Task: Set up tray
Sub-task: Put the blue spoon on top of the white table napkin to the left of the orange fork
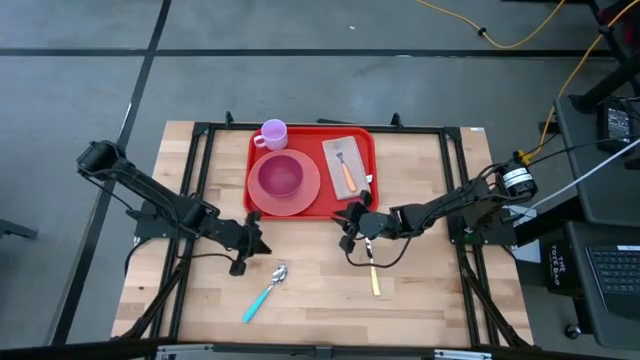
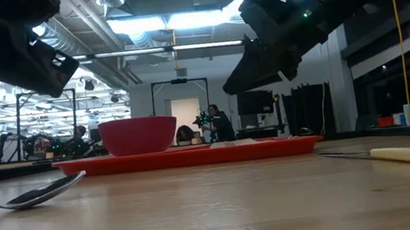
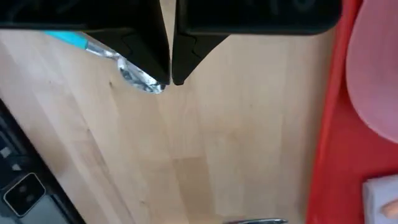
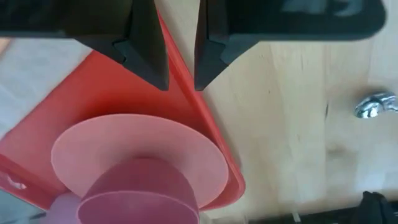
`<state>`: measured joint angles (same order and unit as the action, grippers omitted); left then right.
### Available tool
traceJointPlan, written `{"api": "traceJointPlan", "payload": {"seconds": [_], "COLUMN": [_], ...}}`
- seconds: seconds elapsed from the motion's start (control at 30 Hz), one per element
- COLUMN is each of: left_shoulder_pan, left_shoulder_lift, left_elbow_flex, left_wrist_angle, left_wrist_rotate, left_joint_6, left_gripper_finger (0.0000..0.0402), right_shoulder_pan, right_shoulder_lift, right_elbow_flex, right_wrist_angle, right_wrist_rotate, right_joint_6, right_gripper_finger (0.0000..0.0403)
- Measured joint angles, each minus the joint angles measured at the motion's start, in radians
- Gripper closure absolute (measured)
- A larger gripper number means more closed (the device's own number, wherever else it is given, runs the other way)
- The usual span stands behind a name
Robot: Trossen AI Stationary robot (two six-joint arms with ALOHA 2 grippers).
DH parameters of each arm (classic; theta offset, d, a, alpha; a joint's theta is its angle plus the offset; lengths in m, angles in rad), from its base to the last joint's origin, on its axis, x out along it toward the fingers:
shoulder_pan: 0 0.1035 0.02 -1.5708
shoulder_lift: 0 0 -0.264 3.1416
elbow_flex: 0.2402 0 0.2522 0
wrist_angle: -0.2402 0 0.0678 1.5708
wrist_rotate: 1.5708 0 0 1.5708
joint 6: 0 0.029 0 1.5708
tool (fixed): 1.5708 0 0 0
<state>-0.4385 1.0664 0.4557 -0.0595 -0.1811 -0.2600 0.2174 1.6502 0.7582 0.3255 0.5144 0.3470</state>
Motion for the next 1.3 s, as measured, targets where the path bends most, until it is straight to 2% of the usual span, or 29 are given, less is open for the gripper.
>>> {"api": "traceJointPlan", "payload": {"seconds": [0.2,0.33,0.47,0.6,0.8,0.93,1.07,1.17,1.3], "left_shoulder_pan": [-0.001,0.000,0.003,0.003,0.006,0.060,0.123,0.145,0.159], "left_shoulder_lift": [0.038,0.043,0.043,0.043,0.043,0.051,0.100,0.166,0.267], "left_elbow_flex": [0.000,0.000,0.000,0.000,0.000,0.000,0.008,0.057,0.173], "left_wrist_angle": [0.049,0.049,0.049,0.049,0.049,0.049,0.046,0.011,-0.127], "left_wrist_rotate": [0.138,0.139,0.099,0.096,0.103,0.166,0.273,0.281,0.294], "left_joint_6": [-0.006,0.001,-0.014,-0.014,0.008,-0.026,-0.031,0.023,0.135], "left_gripper_finger": [0.0378,0.0378,0.0367,0.0336,0.0266,0.0230,0.0214,0.0213,0.0212], "right_shoulder_pan": [0.000,0.000,0.000,0.000,0.000,0.000,-0.007,-0.012,-0.012], "right_shoulder_lift": [0.000,0.000,0.000,0.000,0.000,0.001,0.001,0.001,0.001], "right_elbow_flex": [0.000,0.000,0.000,0.000,0.000,0.000,0.000,0.000,0.000], "right_wrist_angle": [0.000,0.000,0.000,0.000,-0.001,-0.001,-0.001,-0.010,-0.026], "right_wrist_rotate": [-0.009,-0.009,-0.009,-0.009,-0.010,-0.010,-0.010,-0.011,-0.022], "right_joint_6": [-0.012,-0.015,-0.015,-0.015,-0.021,-0.045,-0.044,-0.043,-0.043], "right_gripper_finger": [0.0322,0.0322,0.0322,0.0322,0.0322,0.0322,0.0322,0.0322,0.0322]}}
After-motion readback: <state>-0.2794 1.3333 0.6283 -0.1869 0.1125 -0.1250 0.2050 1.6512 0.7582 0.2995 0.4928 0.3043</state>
